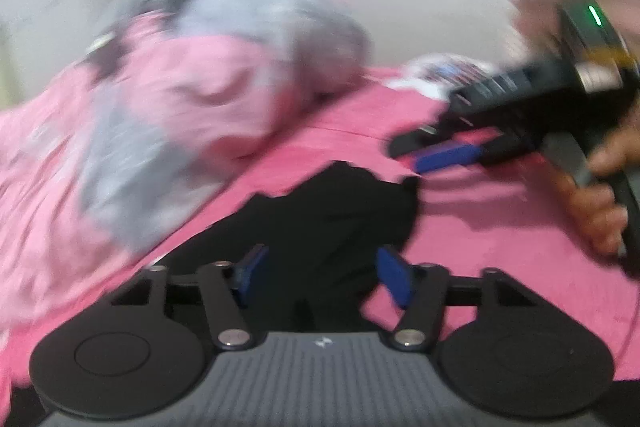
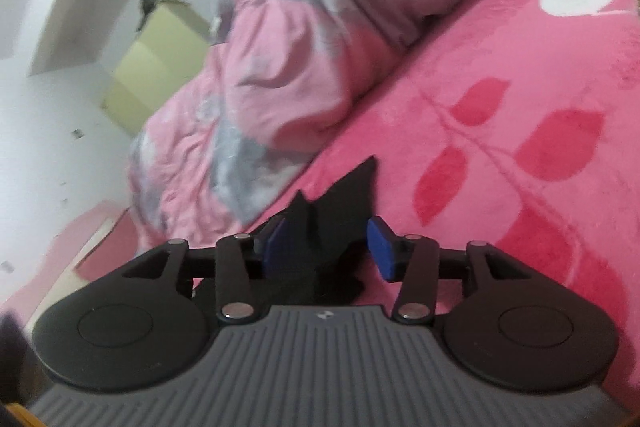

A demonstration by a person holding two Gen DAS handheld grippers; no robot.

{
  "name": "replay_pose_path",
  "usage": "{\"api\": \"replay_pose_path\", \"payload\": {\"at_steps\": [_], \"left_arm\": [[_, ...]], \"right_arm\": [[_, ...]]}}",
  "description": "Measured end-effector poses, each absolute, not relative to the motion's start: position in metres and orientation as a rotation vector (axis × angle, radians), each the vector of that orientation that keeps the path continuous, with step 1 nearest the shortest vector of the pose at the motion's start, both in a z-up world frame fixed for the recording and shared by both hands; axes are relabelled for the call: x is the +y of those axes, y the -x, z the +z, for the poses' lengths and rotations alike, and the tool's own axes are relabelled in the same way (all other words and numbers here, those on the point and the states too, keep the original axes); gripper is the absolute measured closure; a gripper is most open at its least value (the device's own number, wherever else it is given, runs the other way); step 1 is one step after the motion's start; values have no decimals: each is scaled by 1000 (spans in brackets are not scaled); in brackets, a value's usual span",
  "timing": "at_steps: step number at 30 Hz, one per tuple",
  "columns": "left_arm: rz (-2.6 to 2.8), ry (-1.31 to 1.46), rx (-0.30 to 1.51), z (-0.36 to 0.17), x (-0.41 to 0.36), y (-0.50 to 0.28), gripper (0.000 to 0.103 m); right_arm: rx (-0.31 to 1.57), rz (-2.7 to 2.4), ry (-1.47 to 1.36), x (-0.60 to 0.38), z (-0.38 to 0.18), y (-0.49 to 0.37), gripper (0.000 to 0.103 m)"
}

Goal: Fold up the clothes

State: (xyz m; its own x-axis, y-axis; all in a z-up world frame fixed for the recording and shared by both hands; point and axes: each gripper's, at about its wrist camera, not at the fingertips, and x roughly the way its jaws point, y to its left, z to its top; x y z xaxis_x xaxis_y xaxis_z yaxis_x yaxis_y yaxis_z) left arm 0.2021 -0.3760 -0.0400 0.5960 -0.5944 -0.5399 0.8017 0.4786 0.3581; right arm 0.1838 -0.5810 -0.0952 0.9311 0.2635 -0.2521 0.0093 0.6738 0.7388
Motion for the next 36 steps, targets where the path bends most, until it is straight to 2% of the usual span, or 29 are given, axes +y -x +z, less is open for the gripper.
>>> {"api": "replay_pose_path", "payload": {"at_steps": [2,8,11,14,21,28,31,34,36], "left_arm": [[-930,-725,343,-49,-391,-198,63],[-1032,-826,361,-65,-426,-205,87],[-1064,-842,377,-71,-435,-212,95],[-1095,-767,427,-67,-429,-227,99],[-1147,-209,728,-41,-393,-303,100],[-1082,281,1060,-76,-366,-366,99],[-1034,406,1110,-83,-354,-376,93],[-993,399,1056,-75,-345,-372,76],[-978,347,1003,-65,-343,-366,75]], "right_arm": [[346,154,-813,-581,-93,-182,57],[302,111,-838,-591,-95,-175,57],[291,103,-895,-600,-101,-173,57],[291,109,-948,-607,-108,-172,57],[292,112,-949,-606,-109,-174,57],[295,113,-958,-607,-111,-174,57],[295,112,-960,-606,-111,-173,57],[294,113,-965,-607,-112,-174,58],[293,114,-969,-607,-112,-174,58]]}}
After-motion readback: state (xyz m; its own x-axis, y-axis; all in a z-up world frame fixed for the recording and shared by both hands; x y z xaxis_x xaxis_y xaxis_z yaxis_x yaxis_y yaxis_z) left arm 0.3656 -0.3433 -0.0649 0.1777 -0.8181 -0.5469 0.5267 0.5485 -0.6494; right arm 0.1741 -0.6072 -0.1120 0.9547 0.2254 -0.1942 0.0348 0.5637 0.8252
